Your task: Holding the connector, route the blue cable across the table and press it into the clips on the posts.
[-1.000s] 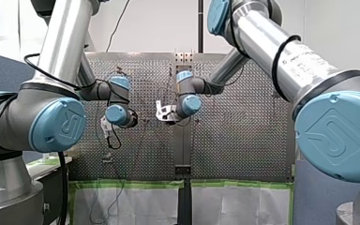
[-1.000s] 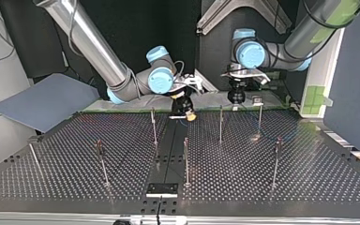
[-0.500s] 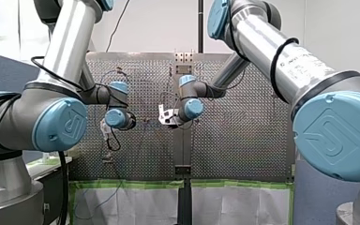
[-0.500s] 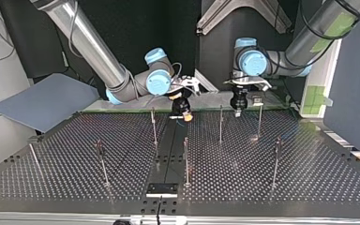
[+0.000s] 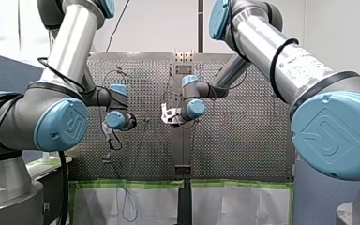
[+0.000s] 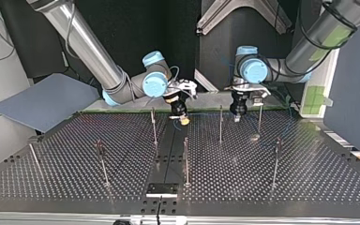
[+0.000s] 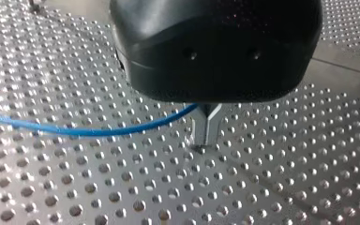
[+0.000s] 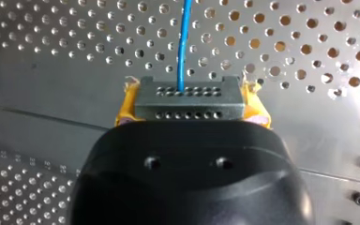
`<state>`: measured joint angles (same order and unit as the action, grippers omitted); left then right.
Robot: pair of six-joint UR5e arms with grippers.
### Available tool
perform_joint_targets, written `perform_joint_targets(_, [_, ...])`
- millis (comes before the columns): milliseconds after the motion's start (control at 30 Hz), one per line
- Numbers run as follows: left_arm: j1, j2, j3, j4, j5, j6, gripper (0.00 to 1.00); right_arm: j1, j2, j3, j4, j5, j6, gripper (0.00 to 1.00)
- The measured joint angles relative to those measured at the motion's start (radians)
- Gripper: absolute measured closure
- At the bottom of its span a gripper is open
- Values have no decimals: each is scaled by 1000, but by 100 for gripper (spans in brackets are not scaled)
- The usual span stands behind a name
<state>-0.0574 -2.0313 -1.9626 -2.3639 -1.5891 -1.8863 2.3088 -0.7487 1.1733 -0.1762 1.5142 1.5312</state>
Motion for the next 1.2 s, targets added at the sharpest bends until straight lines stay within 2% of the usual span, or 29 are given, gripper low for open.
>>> perform_joint_targets(300, [19, -11, 57, -2, 25, -21, 100, -20, 0, 0, -16, -2, 2, 100])
perform_joint_targets(500, [30, -11, 69, 1, 33, -22, 100, -27, 0, -5, -21, -26, 3, 100])
perform_joint_targets(633, [34, -11, 69, 1, 34, -22, 100, -29, 0, -9, -22, -31, 3, 100])
perform_joint_targets(667, [34, -11, 69, 1, 34, -21, 84, -29, -1, -10, -22, -32, 3, 100])
perform_joint_targets(700, [34, -11, 69, 1, 34, -20, 84, -29, -1, -11, -22, -32, 3, 100])
perform_joint_targets(733, [33, -11, 69, 0, 34, -18, 73, -29, -1, -12, -21, -33, 3, 100])
perform_joint_targets(800, [31, -11, 69, -5, 31, -12, 73, -30, -1, -15, -21, -33, 3, 100])
perform_joint_targets(833, [30, -10, 69, -9, 29, -9, 41, -30, -1, -17, -21, -33, 3, 100])
perform_joint_targets(867, [28, -10, 69, -13, 26, -5, 27, -30, -1, -18, -20, -34, 3, 100])
perform_joint_targets(900, [26, -10, 69, -19, 20, 1, 27, -30, -1, -19, -19, -34, 3, 100])
perform_joint_targets(933, [24, -10, 69, -25, 15, 6, 1, -30, -1, -20, -18, -34, 3, 100])
perform_joint_targets(1200, [-1, -9, 68, -90, -49, 71, 1, -34, -1, -22, 7, -31, 2, 100])
